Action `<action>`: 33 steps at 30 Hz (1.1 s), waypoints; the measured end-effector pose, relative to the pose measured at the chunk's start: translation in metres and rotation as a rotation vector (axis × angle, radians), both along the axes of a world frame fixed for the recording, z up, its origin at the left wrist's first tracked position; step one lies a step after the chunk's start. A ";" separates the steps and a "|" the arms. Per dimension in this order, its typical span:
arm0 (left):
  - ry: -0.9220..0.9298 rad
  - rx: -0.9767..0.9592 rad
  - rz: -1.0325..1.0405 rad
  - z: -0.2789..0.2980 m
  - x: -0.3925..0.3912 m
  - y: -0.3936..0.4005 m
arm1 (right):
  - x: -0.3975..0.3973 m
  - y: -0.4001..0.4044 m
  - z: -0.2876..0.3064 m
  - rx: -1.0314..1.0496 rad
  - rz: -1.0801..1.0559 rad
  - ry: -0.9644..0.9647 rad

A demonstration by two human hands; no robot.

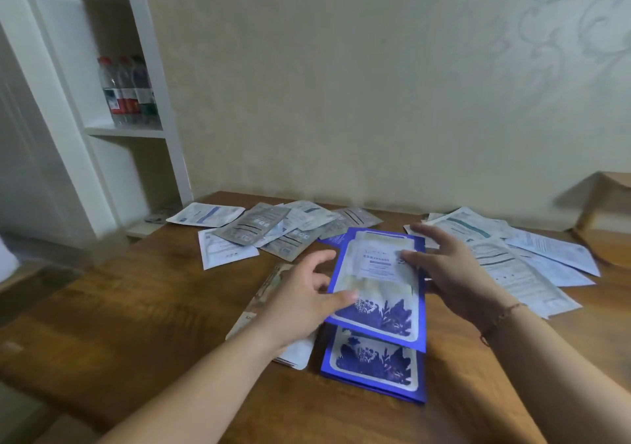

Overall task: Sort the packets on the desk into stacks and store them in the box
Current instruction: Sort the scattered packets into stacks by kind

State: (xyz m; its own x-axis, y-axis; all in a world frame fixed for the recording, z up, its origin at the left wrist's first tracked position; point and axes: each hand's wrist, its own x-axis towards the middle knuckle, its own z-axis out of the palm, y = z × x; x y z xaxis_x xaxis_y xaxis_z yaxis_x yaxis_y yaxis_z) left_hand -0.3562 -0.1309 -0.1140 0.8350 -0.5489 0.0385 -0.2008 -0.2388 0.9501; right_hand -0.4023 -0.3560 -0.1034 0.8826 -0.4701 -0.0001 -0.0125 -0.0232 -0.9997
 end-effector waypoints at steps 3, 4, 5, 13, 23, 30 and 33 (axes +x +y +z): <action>-0.354 0.325 0.022 -0.011 -0.020 0.009 | -0.002 -0.007 -0.016 -0.059 0.014 0.099; -0.410 0.397 -0.004 -0.014 -0.028 0.013 | -0.003 -0.008 -0.023 -0.093 0.009 0.132; -0.454 0.443 -0.023 -0.017 -0.034 0.016 | -0.003 -0.008 -0.028 -0.128 0.004 0.161; -0.873 0.741 -0.054 -0.034 -0.040 0.026 | -0.006 0.000 -0.036 -0.534 -0.034 0.217; -0.958 0.781 -0.117 -0.038 -0.035 0.027 | -0.005 -0.004 -0.052 -1.103 0.156 0.189; -1.010 0.781 -0.146 -0.043 -0.029 0.030 | -0.004 -0.002 -0.069 -1.163 0.118 0.130; -1.106 0.814 -0.199 -0.051 -0.024 0.029 | -0.004 -0.003 -0.064 -1.201 0.137 0.130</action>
State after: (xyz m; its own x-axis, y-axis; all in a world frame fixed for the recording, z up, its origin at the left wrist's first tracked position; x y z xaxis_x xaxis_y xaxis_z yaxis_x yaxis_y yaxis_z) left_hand -0.3802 -0.1018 -0.1650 0.4862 -0.8411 0.2368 -0.8457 -0.5212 -0.1146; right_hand -0.4059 -0.3593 -0.1674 0.9507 -0.1347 0.2792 -0.0360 -0.9426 -0.3321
